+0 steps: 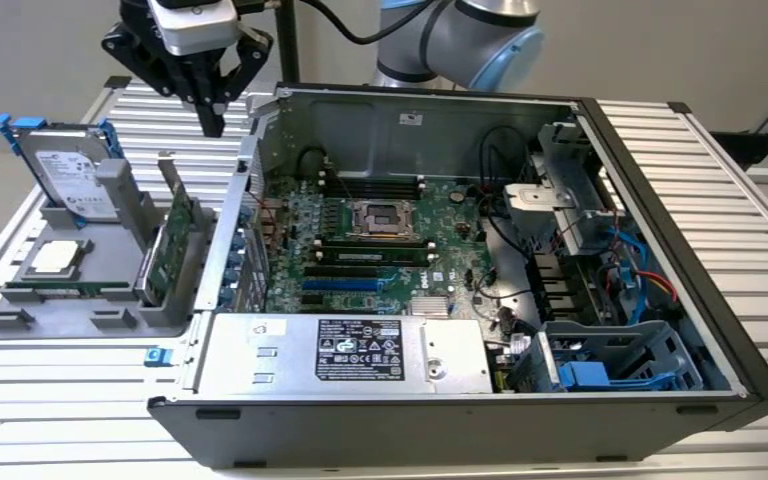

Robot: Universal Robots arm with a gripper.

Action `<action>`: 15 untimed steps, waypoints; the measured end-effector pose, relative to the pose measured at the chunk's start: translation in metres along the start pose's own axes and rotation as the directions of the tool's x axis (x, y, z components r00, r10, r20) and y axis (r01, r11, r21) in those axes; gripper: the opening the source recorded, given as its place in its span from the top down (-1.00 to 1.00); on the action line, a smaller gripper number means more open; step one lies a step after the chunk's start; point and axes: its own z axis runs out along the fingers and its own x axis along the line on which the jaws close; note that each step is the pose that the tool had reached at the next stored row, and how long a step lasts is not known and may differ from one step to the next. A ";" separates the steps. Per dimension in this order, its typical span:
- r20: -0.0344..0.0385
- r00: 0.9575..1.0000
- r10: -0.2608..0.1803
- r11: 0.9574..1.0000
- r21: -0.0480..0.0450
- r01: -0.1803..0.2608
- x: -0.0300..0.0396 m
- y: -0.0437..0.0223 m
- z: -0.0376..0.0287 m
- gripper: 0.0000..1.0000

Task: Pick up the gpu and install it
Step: 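Reach for the gpu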

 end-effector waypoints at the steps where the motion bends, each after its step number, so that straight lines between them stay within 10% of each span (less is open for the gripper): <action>1: 0.000 1.000 0.000 1.000 0.000 0.000 0.0008 0.0000 0.0000 1.00; 15: 0.000 1.000 0.000 1.000 0.000 0.000 0.0117 -0.0008 -0.0002 1.00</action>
